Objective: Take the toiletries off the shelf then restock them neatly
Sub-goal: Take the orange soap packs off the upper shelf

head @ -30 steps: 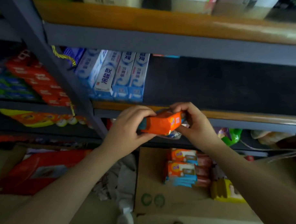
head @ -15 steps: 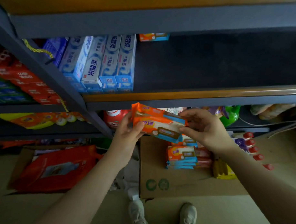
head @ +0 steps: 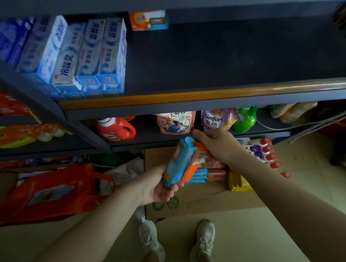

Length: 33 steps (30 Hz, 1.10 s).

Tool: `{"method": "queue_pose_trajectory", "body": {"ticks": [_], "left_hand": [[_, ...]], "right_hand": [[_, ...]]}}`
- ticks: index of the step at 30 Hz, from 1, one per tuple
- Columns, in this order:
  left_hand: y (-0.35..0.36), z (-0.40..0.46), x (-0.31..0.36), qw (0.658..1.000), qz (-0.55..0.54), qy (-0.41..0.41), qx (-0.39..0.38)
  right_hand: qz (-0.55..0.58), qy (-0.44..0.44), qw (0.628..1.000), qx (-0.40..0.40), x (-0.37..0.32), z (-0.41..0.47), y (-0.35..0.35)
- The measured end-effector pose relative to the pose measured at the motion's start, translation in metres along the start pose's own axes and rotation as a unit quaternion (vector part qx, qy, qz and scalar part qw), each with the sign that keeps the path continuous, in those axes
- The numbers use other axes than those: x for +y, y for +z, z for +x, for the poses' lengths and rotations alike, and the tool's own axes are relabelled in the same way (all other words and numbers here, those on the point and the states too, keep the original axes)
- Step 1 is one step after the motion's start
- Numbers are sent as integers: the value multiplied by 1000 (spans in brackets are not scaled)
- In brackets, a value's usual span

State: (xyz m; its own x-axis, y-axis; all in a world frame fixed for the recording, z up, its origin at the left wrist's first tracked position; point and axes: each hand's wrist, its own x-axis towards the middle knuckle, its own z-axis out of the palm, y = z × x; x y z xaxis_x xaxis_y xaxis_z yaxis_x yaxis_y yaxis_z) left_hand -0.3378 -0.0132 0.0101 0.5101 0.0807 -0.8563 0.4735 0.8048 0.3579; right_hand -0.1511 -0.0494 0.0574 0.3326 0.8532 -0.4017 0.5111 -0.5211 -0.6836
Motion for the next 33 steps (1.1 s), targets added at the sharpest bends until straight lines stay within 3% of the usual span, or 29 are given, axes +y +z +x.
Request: {"method": "queue_pose_trajectory", "body": {"ticks": [2, 7, 10, 13, 19, 24, 26, 30, 33], "left_hand": [[4, 6, -7, 999, 5, -6, 36], [-2, 18, -19, 975, 43, 91, 197], [-6, 24, -40, 959, 106, 142, 220], [-14, 50, -76, 952, 143, 125, 240], [-21, 146, -132, 937, 154, 78, 304], [-14, 200, -153, 925, 130, 60, 351], [-11, 210, -151, 910, 190, 63, 364], [-12, 225, -137, 840, 384, 29, 383], [-20, 226, -129, 844, 415, 17, 341]], "right_hand": [[-7, 14, 999, -28, 12, 2, 1], [235, 113, 953, -155, 58, -2, 13], [210, 118, 945, -223, 98, -5, 38], [105, 89, 977, -164, 137, -1, 58], [79, 109, 990, -49, 181, 22, 58], [109, 127, 984, -59, 207, 33, 60], [99, 112, 986, -70, 211, 37, 59], [6, 53, 992, -118, 209, 42, 52], [11, 22, 992, -121, 190, 43, 37]]}}
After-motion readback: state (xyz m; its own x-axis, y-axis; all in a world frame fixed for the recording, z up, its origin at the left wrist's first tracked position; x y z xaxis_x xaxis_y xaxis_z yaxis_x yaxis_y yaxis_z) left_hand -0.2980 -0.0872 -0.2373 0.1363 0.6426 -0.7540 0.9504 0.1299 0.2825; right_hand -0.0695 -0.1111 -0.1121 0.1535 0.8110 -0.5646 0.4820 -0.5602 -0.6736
